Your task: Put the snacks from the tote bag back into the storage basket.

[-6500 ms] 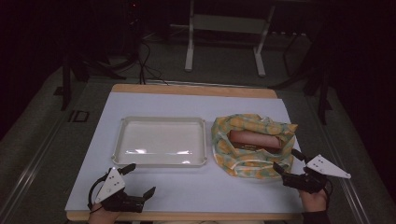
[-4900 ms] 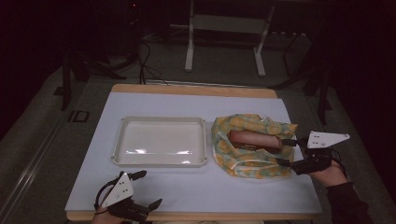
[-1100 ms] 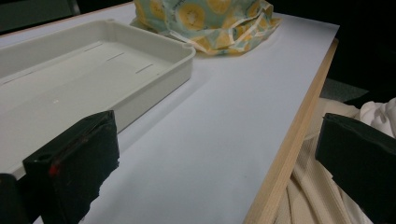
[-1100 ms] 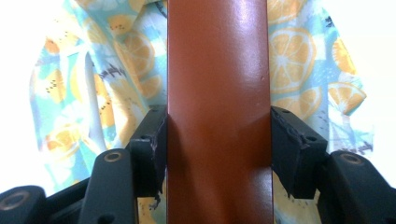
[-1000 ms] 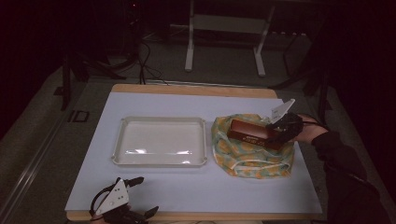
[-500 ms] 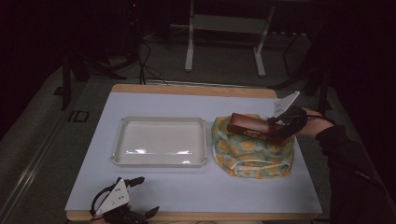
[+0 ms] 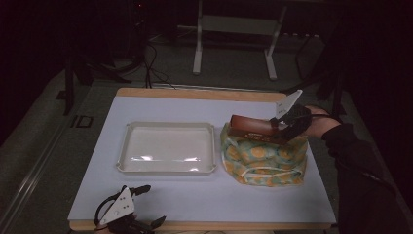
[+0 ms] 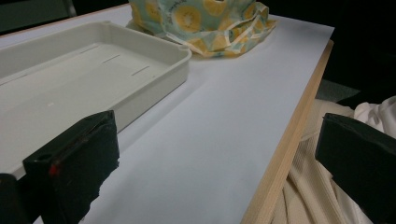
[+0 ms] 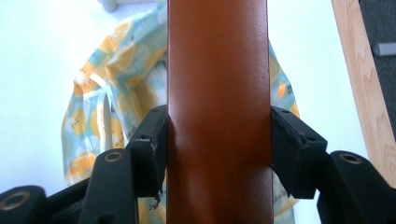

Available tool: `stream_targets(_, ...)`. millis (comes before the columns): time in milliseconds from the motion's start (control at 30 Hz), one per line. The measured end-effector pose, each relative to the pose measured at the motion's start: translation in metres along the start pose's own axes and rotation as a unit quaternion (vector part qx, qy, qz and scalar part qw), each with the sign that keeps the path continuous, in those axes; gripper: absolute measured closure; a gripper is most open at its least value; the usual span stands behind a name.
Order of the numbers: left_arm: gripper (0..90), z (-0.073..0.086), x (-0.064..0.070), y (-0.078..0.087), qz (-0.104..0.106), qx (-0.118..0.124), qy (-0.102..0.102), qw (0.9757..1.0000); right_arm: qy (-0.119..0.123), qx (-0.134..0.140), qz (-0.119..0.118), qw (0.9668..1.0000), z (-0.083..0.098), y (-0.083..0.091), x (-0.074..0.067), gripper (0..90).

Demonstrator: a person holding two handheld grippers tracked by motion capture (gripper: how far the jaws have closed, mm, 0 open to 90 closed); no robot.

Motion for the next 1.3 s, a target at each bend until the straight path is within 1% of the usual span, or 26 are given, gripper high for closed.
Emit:
stream_targets(67,0.0,0.000,0.000,0.000,0.000,0.000,-0.001,1.0000,0.002,0.000,0.000,1.0000,-0.003,0.000,-0.001,43.1)
stream_targets(100,0.0,0.000,0.000,0.000,0.000,-0.001,-0.002,1.0000,0.010,0.003,-0.001,0.9999,-0.009,0.000,-0.002,43.1)
stream_targets(200,0.0,0.000,0.001,0.000,0.002,-0.003,-0.004,1.0000,0.017,0.002,-0.002,0.9998,-0.016,0.000,-0.004,43.1)
stream_targets(233,0.0,0.000,0.001,0.000,0.002,-0.003,-0.004,1.0000,0.017,0.002,-0.002,0.9998,-0.016,0.000,-0.004,43.1)
stream_targets(267,0.0,0.000,0.001,0.000,0.003,-0.003,-0.005,1.0000,0.023,0.004,-0.002,0.9997,-0.023,-0.001,-0.005,43.1)
stream_targets(333,0.0,0.000,0.001,0.000,0.003,-0.003,-0.005,1.0000,0.025,0.004,-0.004,0.9997,-0.025,-0.001,-0.005,43.2)
stream_targets(400,0.0,0.001,0.001,0.000,0.003,-0.003,-0.004,1.0000,0.035,0.006,-0.004,0.9994,-0.034,-0.003,-0.007,43.2)
stream_targets(467,0.0,0.000,0.001,0.000,0.003,-0.002,-0.005,1.0000,0.037,0.008,-0.004,0.9993,-0.037,-0.004,-0.008,43.2)
stream_targets(500,0.0,0.000,0.001,0.000,0.004,-0.002,-0.006,1.0000,0.046,0.005,-0.005,0.9989,-0.042,-0.007,-0.009,43.1)
stream_targets(600,0.0,0.000,0.002,0.000,0.005,-0.001,-0.006,1.0000,0.057,0.001,-0.008,0.9983,-0.051,-0.011,-0.013,43.1)
stream_targets(733,0.0,0.000,0.002,0.000,0.005,-0.001,-0.006,1.0000,0.070,0.005,-0.012,0.9974,-0.064,-0.015,-0.017,43.1)
stream_targets(867,0.0,0.001,0.002,0.000,0.005,-0.002,-0.007,1.0000,0.076,0.008,-0.014,0.9970,-0.073,-0.018,-0.020,43.2)
stream_targets(900,0.0,0.001,0.002,0.000,0.005,-0.002,-0.007,1.0000,0.082,0.013,-0.015,0.9964,-0.081,-0.021,-0.021,43.2)
stream_targets(1000,0.0,0.001,0.002,0.001,0.006,-0.001,-0.007,1.0000,0.091,0.017,-0.018,0.9956,-0.091,-0.026,-0.024,43.2)
stream_targets(1033,0.0,0.001,0.002,0.001,0.006,-0.001,-0.007,1.0000,0.091,0.017,-0.018,0.9956,-0.091,-0.026,-0.024,43.2)
stream_targets(1133,0.0,0.001,0.002,0.001,0.006,0.000,-0.007,1.0000,0.098,0.020,-0.025,0.9947,-0.105,-0.034,-0.029,43.2)
stream_targets(1267,0.0,0.001,0.002,0.001,0.007,0.000,-0.008,0.9999,0.102,0.022,-0.029,0.9941,-0.114,-0.039,-0.030,43.2)
stream_targets(1300,0.0,0.001,0.002,0.001,0.007,0.001,-0.007,1.0000,0.103,0.025,-0.032,0.9939,-0.120,-0.043,-0.031,43.2)
Point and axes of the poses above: each handheld gripper's, and its own axes: y roughly backward along the jaws, z roughly out of its underside, x roughly to its right, the point moved 6 cm from there along -y, roughly forward along the jaws, and after that the axes turned 9 degrees about -x, right-handed, at the moved point
